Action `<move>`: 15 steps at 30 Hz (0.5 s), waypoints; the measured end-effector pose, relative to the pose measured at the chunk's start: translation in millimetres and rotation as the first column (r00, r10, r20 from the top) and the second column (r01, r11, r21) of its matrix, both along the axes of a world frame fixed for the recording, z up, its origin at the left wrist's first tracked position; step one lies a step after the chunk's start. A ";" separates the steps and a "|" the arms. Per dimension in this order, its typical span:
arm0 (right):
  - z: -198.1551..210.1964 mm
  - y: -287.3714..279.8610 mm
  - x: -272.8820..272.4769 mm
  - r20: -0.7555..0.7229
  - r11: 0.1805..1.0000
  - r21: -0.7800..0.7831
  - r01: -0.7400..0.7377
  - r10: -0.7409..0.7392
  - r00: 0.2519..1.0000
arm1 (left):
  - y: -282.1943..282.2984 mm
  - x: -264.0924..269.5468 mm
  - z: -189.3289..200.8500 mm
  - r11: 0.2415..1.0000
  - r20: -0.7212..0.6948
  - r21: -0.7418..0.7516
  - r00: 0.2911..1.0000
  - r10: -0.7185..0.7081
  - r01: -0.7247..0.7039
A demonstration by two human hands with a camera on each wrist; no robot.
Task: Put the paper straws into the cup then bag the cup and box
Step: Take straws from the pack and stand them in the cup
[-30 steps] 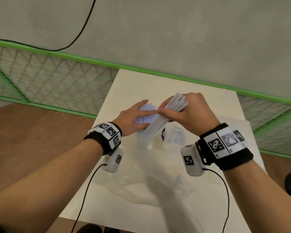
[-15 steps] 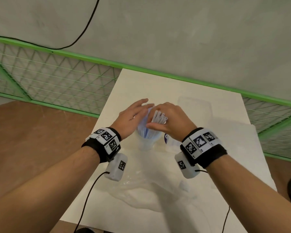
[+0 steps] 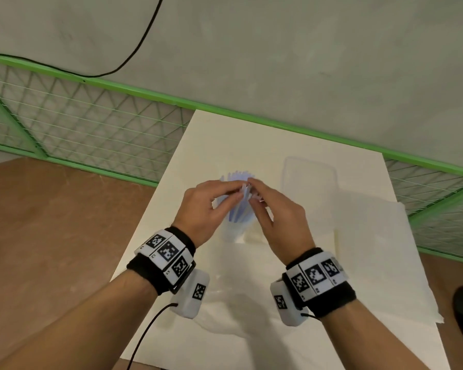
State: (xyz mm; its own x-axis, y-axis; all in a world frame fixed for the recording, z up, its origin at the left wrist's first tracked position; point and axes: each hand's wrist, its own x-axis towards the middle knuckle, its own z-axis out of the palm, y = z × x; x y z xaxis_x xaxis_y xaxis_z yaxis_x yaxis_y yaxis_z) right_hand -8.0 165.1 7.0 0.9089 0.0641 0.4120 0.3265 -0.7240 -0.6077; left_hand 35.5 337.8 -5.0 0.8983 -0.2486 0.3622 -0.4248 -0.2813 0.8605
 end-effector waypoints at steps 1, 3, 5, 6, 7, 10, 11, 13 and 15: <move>-4.6 0.8 1.8 0.037 1.000 0.017 0.013 -0.013 0.999 | -1.4 0.1 -2.2 1.000 -0.004 0.010 1.000 0.010 -0.010; -12.0 1.9 4.0 0.088 0.999 0.028 0.032 -0.034 0.996 | -2.7 -1.4 -4.3 0.999 0.001 0.031 1.000 0.015 -0.015; -17.9 3.4 4.2 0.114 0.999 0.018 0.050 -0.051 0.992 | -3.7 -3.1 -1.8 0.998 0.026 0.052 0.999 0.028 -0.030; -20.6 3.3 4.7 0.137 0.998 0.005 0.067 -0.067 0.988 | -4.5 -2.9 -0.1 0.997 0.032 0.065 0.999 0.031 -0.033; -22.8 2.9 6.1 0.165 0.995 -0.030 0.098 -0.091 0.982 | -5.3 -2.9 1.8 0.996 0.033 0.080 0.999 0.031 -0.033; -29.1 0.1 11.4 0.259 0.960 -0.197 0.202 -0.147 0.955 | -5.8 -3.9 8.2 0.994 0.016 0.099 0.999 0.042 -0.043; -32.3 -0.7 12.8 0.279 0.951 -0.220 0.215 -0.150 0.949 | -4.8 -3.7 9.9 0.995 0.009 0.089 0.999 0.046 -0.047; -37.7 0.4 13.4 0.288 0.954 -0.222 0.202 -0.134 0.948 | -3.5 -4.2 12.2 0.994 0.019 0.094 0.998 0.052 -0.053; -42.1 1.6 12.8 0.283 0.962 -0.218 0.165 -0.099 0.954 | -4.2 -3.8 11.9 0.991 0.057 0.120 0.997 0.052 -0.059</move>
